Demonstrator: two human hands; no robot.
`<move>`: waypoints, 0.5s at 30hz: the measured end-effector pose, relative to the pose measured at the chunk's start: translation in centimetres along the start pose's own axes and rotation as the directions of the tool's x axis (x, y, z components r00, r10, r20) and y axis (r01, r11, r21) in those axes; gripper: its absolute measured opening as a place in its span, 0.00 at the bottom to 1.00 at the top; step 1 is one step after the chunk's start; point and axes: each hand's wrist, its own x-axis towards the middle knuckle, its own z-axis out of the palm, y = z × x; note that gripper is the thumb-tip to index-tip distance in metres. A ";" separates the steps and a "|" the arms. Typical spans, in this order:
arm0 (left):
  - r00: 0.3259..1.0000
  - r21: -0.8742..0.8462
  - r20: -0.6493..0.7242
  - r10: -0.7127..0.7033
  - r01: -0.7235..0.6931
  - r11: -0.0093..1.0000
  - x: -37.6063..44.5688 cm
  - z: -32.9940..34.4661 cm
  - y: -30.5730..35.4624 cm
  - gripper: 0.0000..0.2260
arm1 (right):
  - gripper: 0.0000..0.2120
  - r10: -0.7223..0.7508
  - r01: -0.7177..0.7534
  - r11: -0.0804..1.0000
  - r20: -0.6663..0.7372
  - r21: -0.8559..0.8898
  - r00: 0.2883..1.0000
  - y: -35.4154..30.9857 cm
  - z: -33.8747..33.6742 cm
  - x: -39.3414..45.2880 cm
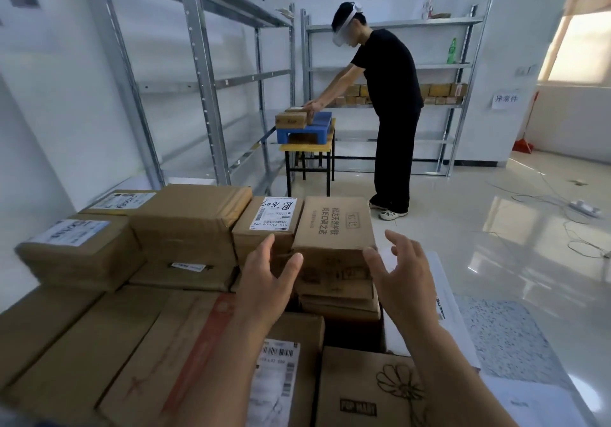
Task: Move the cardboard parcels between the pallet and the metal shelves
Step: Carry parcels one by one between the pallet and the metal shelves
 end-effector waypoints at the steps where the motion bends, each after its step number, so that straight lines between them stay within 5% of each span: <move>1: 0.999 0.027 -0.037 0.009 -0.008 1.000 -0.9 -0.4 0.0 0.31 | 0.21 -0.046 0.046 0.999 -0.019 -0.015 0.999 -0.4 -0.2 -0.7; 4: 0.991 0.124 -0.126 0.033 -0.017 0.992 -4.1 -1.5 -0.1 0.30 | 0.15 -0.150 0.150 0.988 -0.005 -0.025 0.989 -1.5 -0.5 -3.1; 15: 0.972 0.398 -0.233 -0.017 0.111 0.911 -15.7 -5.9 -1.7 0.32 | 0.20 -0.465 0.480 0.877 0.205 -0.025 0.861 -5.4 1.7 -13.9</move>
